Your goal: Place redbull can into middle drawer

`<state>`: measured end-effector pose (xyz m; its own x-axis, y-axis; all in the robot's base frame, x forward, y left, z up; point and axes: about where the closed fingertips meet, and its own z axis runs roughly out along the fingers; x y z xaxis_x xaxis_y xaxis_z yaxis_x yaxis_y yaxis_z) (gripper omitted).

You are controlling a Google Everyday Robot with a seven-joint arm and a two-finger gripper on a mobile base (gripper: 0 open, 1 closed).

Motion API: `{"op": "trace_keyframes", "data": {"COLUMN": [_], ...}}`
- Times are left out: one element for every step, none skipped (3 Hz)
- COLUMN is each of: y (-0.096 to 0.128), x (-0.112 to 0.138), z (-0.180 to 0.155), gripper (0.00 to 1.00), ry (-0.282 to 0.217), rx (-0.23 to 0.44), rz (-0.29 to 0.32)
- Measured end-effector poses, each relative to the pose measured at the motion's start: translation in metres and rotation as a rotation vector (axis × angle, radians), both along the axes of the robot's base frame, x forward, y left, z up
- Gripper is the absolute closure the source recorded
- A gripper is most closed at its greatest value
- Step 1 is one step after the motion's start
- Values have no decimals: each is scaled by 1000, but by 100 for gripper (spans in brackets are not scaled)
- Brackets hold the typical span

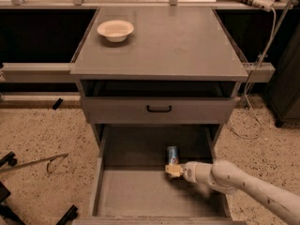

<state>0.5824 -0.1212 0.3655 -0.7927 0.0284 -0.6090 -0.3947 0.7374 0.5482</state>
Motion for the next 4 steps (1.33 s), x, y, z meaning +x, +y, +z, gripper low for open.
{"op": "trace_keyframes", "data": {"y": [0, 0, 0, 0], "x": [0, 0, 0, 0], "z": [0, 0, 0, 0], "gripper": [100, 81, 58, 35], "ry": [0, 0, 0, 0], "rx": [0, 0, 0, 0], "rz": [0, 0, 0, 0]}}
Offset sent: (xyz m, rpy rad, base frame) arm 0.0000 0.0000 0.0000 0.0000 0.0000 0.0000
